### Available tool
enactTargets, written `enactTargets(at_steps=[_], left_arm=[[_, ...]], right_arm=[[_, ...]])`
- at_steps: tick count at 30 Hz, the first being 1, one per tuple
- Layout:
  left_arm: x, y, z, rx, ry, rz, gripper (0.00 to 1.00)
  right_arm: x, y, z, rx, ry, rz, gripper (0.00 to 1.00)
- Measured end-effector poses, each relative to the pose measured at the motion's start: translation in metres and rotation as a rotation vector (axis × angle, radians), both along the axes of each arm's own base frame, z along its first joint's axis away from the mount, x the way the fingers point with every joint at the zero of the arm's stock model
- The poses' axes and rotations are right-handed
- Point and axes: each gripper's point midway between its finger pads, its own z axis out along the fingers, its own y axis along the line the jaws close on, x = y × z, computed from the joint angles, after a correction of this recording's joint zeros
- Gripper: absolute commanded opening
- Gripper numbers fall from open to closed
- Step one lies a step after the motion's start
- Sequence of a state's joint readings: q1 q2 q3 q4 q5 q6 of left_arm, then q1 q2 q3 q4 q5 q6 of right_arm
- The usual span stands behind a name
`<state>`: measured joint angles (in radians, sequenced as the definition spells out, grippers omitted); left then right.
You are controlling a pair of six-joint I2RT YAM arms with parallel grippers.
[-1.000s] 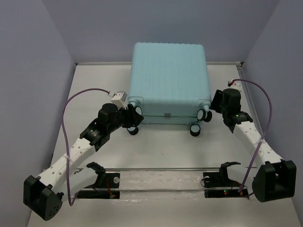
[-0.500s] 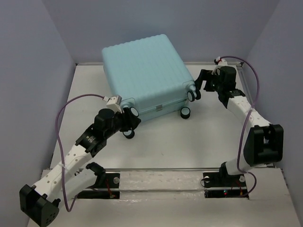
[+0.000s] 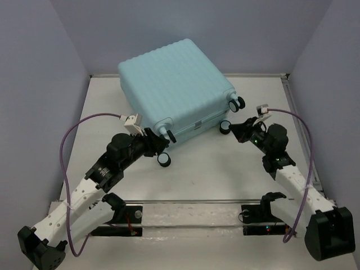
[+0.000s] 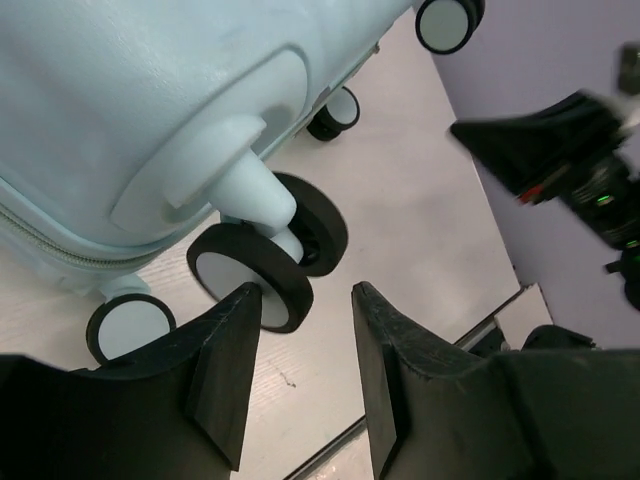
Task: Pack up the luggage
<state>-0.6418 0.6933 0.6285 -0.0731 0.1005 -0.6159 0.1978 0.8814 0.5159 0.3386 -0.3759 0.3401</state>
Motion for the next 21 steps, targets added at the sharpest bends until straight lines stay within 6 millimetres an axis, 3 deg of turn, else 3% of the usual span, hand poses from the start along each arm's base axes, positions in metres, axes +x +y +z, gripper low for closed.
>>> enactTargets(at_steps=[1, 2, 3, 4, 5, 6, 8, 14, 15, 16, 18, 19, 21], left_arm=[[0.0, 0.002, 0.003, -0.009, -0.007, 0.012, 0.06], [0.001, 0.004, 0.007, -0.02, -0.016, 0.025, 0.06], [0.002, 0.006, 0.014, -0.039, -0.035, 0.039, 0.06], [0.003, 0.007, 0.022, -0.065, -0.052, 0.052, 0.06], [0.003, 0.008, 0.026, -0.073, -0.068, 0.06, 0.06], [0.003, 0.011, 0.032, -0.09, -0.085, 0.075, 0.06], [0.003, 0.015, 0.039, -0.106, -0.102, 0.093, 0.06], [0.002, 0.019, 0.046, -0.13, -0.117, 0.113, 0.07], [0.002, 0.019, 0.045, -0.126, -0.115, 0.111, 0.13], [0.002, 0.019, 0.042, -0.116, -0.109, 0.111, 0.3], [0.001, 0.019, 0.033, -0.08, -0.092, 0.102, 0.53], [0.0, 0.018, 0.026, -0.059, -0.075, 0.092, 0.76], [-0.003, 0.017, 0.014, -0.02, -0.043, 0.07, 0.86]], right_arm=[[-0.001, 0.002, -0.029, 0.0, 0.061, 0.011, 0.31], [-0.003, 0.002, -0.049, -0.007, 0.106, 0.012, 0.32], [-0.006, 0.002, -0.074, -0.013, 0.169, 0.013, 0.42], [-0.008, 0.001, -0.098, -0.025, 0.233, 0.011, 0.47], [-0.006, 0.002, -0.108, -0.026, 0.262, 0.011, 0.51], [0.001, 0.003, -0.115, -0.03, 0.265, 0.01, 0.59], [0.012, 0.003, -0.117, -0.02, 0.251, 0.002, 0.65], [0.055, -0.017, -0.112, 0.035, 0.15, -0.057, 0.66], [0.061, -0.019, -0.112, 0.042, 0.14, -0.058, 0.66], [0.068, -0.02, -0.114, 0.057, 0.132, -0.057, 0.66], [0.077, -0.023, -0.118, 0.082, 0.124, -0.055, 0.66], [0.082, -0.024, -0.118, 0.096, 0.108, -0.043, 0.66], [0.089, -0.021, -0.119, 0.115, 0.102, -0.014, 0.65]])
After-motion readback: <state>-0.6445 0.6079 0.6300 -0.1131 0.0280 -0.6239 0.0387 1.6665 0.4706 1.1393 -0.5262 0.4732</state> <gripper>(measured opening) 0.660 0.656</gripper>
